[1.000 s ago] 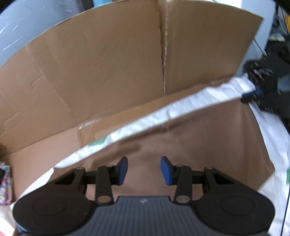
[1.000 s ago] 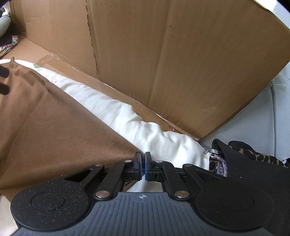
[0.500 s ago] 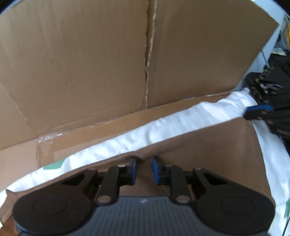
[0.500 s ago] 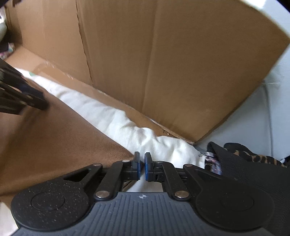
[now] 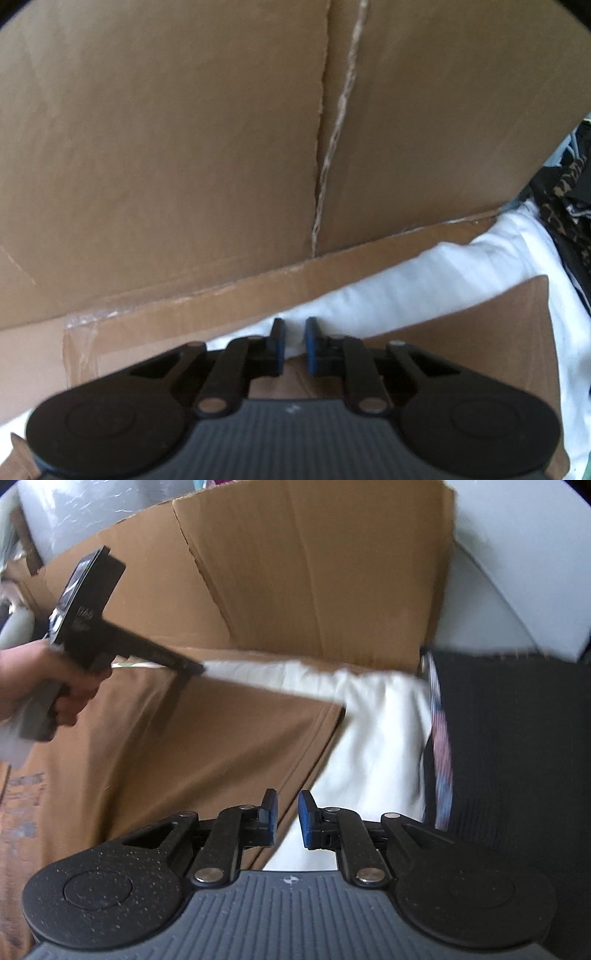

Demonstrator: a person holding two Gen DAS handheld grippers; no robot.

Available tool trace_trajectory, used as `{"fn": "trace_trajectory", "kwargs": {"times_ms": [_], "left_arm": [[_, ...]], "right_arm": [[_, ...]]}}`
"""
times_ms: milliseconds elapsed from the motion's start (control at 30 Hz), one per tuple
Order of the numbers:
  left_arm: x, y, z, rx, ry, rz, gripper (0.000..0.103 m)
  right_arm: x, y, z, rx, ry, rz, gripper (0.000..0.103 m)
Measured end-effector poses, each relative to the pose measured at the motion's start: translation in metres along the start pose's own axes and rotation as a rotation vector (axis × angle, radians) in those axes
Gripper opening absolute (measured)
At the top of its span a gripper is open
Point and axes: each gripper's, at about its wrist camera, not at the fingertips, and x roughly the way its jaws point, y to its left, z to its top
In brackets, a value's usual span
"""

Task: Fold clothes

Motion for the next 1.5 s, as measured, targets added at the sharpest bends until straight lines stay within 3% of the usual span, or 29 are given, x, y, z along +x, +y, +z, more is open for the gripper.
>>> {"fn": "trace_trajectory", "kwargs": {"times_ms": [100,267,400,433,467,533,600,733,833,933,1000,1067,1100,1500], "left_arm": [[-0.008,0.004,0.002,0.002,-0.010,0.001,0.013],[-0.031,0.014,0.001,-0.008,-0.030,-0.002,0.014],[-0.047,0.024,-0.007,-0.036,-0.030,-0.007,0.014],[-0.050,0.026,-0.009,-0.038,-0.030,-0.007,0.014],[-0.053,0.027,-0.012,-0.032,-0.032,-0.004,0.014],[-0.056,0.033,-0.014,-0.039,-0.030,-0.010,0.014],[-0.062,0.040,-0.021,-0.064,-0.038,-0.025,0.014],[-0.076,0.049,-0.038,-0.087,-0.050,-0.016,0.014],[-0.095,0.060,-0.060,-0.092,-0.049,0.022,0.014],[-0.114,0.071,-0.082,-0.098,-0.048,0.060,0.014],[-0.127,0.079,-0.096,-0.102,-0.047,0.085,0.014],[-0.139,0.086,-0.111,-0.109,-0.045,0.109,0.015],[-0.146,0.092,-0.121,-0.129,-0.040,0.114,0.016],[-0.239,0.131,-0.242,-0.374,0.022,0.251,0.024]], "right_arm": [[0.001,0.002,-0.018,0.074,0.028,0.029,0.032],[0.007,0.006,-0.037,0.193,0.057,0.074,0.032],[0.022,0.008,-0.047,0.237,0.107,0.058,0.032],[0.024,0.008,-0.049,0.245,0.115,0.062,0.031],[0.025,0.009,-0.049,0.233,0.118,0.061,0.017],[0.026,0.012,-0.046,0.180,0.132,0.054,0.000],[0.026,0.013,-0.042,0.125,0.154,0.049,0.000],[0.014,-0.002,-0.039,0.133,0.159,0.026,0.000],[0.007,-0.007,-0.038,0.194,0.170,0.079,0.000],[0.009,-0.001,-0.038,0.233,0.183,0.122,0.005],[0.011,0.001,-0.038,0.231,0.190,0.122,0.015],[0.015,0.001,-0.038,0.248,0.200,0.119,0.035],[0.016,0.000,-0.038,0.255,0.204,0.117,0.037],[0.038,0.007,-0.033,0.327,0.240,0.120,0.036]]}}
